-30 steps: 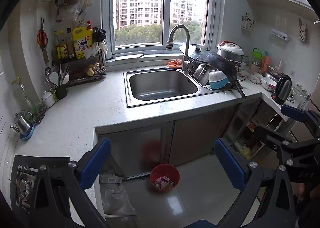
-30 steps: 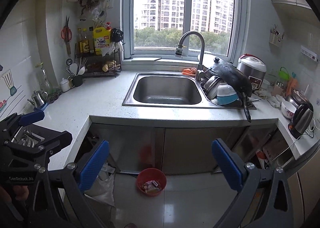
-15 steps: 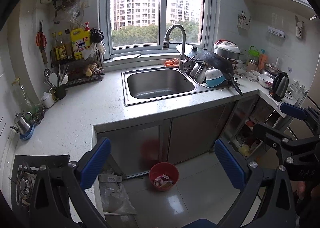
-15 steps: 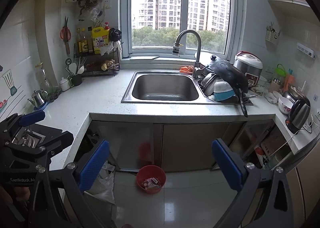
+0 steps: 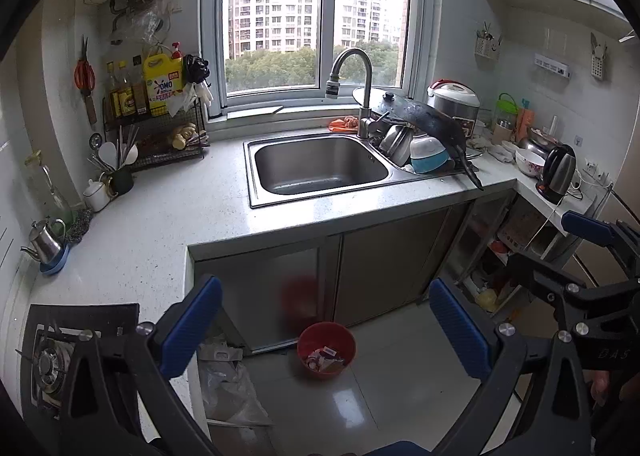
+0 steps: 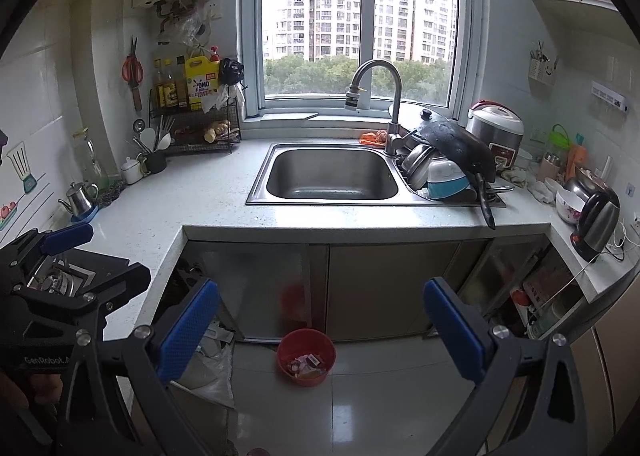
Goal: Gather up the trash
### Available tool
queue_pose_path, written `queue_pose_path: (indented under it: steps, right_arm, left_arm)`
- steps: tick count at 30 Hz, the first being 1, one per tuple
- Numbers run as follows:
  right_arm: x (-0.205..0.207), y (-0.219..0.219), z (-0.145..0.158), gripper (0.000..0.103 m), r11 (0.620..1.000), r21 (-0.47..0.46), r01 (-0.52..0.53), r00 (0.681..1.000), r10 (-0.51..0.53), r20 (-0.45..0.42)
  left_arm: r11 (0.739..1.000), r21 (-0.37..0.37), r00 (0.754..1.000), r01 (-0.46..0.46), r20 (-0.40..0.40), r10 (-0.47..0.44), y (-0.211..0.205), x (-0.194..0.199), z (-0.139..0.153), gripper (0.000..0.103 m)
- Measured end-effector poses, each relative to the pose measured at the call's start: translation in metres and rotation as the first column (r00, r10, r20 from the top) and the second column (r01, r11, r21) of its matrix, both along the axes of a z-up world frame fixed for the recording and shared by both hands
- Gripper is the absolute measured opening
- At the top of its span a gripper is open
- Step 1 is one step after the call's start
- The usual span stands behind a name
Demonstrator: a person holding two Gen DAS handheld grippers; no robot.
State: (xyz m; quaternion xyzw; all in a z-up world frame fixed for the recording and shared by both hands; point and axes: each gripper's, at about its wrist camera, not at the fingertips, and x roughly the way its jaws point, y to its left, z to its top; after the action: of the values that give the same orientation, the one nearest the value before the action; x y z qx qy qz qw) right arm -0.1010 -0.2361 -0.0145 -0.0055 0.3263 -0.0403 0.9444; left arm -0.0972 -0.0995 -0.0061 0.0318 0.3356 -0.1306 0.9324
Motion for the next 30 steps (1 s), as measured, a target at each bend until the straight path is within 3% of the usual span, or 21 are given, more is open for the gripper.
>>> queue_pose_path:
  steps: [30]
  right_arm:
    - [-0.010,0.003,0.000,0.102,1.000,0.004,0.009,1.000,-0.009,-0.013]
  left_arm:
    - [0.999,0.043,1.000,0.021,-0.008,-0.020,-0.012,-0.011,-0.003,0.103]
